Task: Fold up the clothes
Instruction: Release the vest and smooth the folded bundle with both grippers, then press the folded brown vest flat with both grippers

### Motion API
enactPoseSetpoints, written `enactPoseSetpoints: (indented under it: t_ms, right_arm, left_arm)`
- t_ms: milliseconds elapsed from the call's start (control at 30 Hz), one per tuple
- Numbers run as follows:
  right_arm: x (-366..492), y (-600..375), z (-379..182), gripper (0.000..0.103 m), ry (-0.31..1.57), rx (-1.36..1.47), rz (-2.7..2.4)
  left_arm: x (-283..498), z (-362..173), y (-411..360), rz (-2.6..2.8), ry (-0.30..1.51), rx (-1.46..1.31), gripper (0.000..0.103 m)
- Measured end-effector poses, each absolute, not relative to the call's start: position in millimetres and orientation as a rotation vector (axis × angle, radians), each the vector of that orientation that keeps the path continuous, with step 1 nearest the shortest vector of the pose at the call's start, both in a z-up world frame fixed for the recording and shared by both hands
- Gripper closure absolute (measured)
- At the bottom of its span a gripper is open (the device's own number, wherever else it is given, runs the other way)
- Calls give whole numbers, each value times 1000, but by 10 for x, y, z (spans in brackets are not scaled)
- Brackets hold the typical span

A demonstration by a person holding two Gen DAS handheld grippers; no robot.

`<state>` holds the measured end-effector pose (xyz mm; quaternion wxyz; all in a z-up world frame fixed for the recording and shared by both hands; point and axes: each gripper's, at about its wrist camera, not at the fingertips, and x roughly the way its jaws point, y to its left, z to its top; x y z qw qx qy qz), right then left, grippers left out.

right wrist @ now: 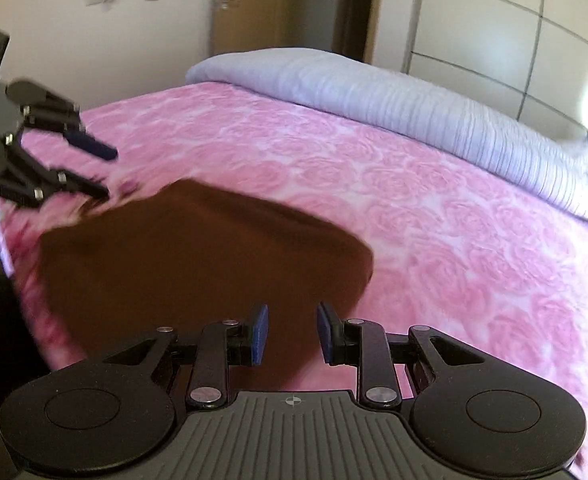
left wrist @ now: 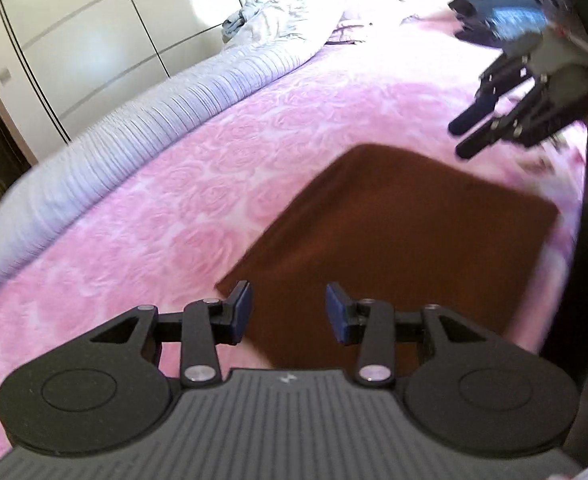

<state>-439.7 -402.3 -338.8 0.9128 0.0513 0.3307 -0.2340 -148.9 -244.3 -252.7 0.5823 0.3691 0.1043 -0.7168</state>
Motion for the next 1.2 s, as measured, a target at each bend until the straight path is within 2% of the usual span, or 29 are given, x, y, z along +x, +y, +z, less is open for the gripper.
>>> enactPoseSetpoints:
  t_ms: [33,133,267,467,600,800,900,1033,1200]
  right_arm:
    - [-4445,-4168,-3295,77,677,131,-486]
    - [-4250,-4671,-3330,77,679,264,-511]
    - [-4000,-5237,-3634,77,745,377,-529]
    - [-4030,-5554,-3690,77,655,474,-521]
    - [-4240,-5181,-3406,77,594,433,-568]
    - [-4715,-4274,-3244,77,531,421,-492]
    - [-4916,-3926,-3360,77,521,440,-478]
    - [-4996,-3708,-3604,77,597,432,-503]
    - [-5049,-3464,-3400,77,551,393,-563]
  left_arm:
    - [-1428,-2530,-2612,-1689,286,851,67]
    - [-1185,-2837,-3135,-1716,456,846,81]
    - [-1010,-3128,-3337,-1744,535,813,81]
    - [-1001,-3170,-3318,-1735,537,779,81]
    - [-1064,-2966,-3112,-1690,479,763,81]
    - [-1268,-2697,-2304,-1744,416,689,79]
    - [-1346,-2779,-1944,-1766,437,697,79]
    - [-1427,-3073,-1753,-1731,435,742,78]
    - [-1455,-3048,-1681,-1668,457,681,78]
